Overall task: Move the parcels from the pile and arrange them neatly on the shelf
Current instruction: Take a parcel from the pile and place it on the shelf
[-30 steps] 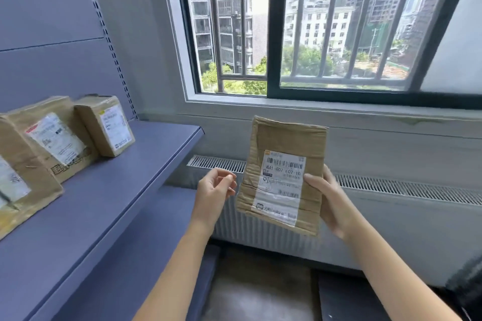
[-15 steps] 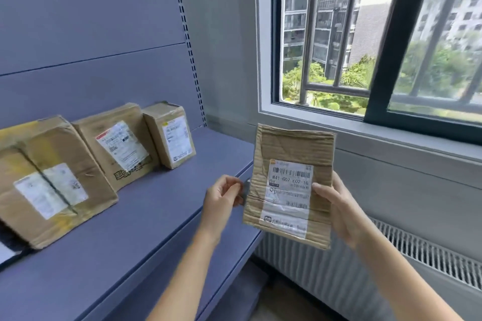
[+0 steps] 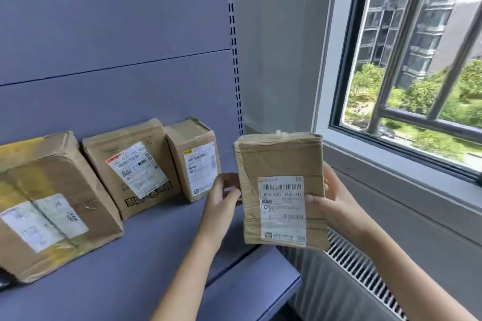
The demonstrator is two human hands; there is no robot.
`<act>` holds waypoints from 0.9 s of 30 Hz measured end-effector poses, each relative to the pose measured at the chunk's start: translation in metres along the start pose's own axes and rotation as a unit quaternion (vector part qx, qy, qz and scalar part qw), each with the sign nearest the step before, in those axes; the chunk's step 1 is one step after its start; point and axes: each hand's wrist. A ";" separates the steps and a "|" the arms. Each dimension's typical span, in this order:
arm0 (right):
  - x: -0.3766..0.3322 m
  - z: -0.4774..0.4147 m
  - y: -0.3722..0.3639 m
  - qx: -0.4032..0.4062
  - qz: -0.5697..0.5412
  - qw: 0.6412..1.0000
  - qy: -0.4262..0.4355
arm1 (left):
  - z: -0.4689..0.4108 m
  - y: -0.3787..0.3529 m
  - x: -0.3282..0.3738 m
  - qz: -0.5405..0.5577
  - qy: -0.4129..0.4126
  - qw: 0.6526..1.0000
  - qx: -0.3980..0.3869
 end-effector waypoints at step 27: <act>0.061 -0.218 0.082 -0.282 0.074 0.956 0.036 | -0.100 -0.004 -0.003 -0.502 -0.037 0.780 0.371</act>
Point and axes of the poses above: each hand's wrist, its own z-axis away from the middle knuckle, its own y-axis out of the back of the hand, x = y × z, and after that the axes turned 12 degrees about -x, right-handed
